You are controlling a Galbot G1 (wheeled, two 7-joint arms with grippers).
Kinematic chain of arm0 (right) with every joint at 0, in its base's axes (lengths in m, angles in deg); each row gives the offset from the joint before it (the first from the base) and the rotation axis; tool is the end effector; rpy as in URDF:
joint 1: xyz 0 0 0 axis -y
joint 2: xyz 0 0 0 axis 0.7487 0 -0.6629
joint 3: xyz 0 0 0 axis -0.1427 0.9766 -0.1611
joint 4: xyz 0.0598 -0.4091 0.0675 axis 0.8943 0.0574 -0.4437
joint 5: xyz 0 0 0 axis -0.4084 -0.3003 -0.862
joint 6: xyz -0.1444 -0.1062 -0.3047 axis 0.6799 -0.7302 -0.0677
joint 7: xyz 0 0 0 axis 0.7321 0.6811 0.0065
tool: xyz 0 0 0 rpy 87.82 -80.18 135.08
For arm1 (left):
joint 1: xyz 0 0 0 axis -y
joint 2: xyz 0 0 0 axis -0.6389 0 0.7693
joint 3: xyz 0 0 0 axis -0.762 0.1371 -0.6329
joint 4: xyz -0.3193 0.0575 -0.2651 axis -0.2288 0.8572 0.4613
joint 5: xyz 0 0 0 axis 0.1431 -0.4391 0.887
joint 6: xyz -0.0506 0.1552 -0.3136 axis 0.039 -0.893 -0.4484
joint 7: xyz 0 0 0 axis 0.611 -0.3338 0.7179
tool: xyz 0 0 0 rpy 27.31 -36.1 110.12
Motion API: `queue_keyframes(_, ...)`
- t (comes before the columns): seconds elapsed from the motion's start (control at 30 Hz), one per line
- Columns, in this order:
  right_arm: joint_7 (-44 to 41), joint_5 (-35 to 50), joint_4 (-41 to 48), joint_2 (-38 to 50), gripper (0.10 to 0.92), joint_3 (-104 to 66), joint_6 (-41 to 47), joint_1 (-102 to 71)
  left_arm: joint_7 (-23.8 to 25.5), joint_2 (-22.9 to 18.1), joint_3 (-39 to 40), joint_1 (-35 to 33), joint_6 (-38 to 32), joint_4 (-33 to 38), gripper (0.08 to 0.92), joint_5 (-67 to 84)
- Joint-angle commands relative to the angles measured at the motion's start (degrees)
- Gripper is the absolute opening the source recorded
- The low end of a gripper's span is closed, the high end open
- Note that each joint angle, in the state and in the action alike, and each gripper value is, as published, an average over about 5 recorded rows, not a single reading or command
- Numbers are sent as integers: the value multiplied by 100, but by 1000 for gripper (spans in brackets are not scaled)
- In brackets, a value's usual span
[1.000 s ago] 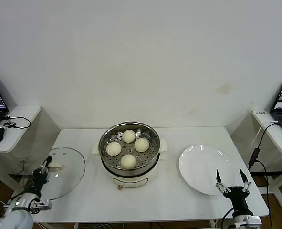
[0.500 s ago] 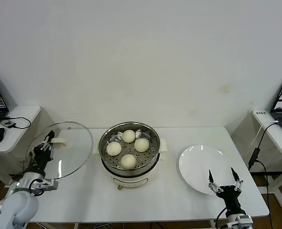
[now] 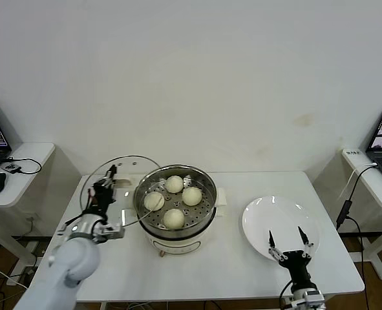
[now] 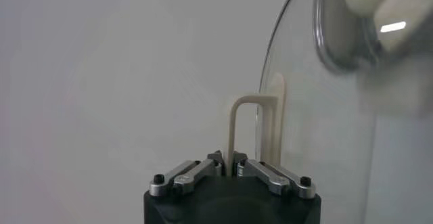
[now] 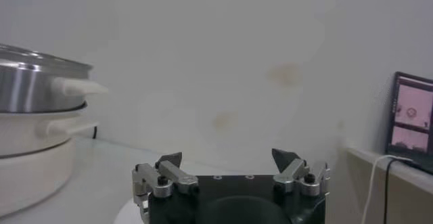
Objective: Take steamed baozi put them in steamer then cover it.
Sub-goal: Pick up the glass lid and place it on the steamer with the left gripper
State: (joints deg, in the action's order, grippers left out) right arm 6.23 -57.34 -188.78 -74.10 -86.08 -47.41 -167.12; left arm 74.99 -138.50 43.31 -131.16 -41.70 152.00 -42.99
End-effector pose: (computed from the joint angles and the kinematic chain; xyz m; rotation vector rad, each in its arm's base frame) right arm 0.1379 -0.0886 -0.4477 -0.0049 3.0945 -0.3435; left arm 0.3179 0.1046 -0.3039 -0.0035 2.2752 2.0621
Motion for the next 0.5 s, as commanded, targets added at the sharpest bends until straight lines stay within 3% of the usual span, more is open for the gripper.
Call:
queue_keyframes(0.03,42,-206,117,-100,823,388,-88,59,1011,-974,1108,881,887,12,149,-1310)
queue_keyframes(0.3,81,-287,192,-89,823,402,-121,128,1384,-1768,1282,959,1017,-164,149,-2044)
queue_keyframes(0.5,76,-247,209,-121,823,410,-108,101,1539,-2022,1439,1005,1052,-337,149,-2228)
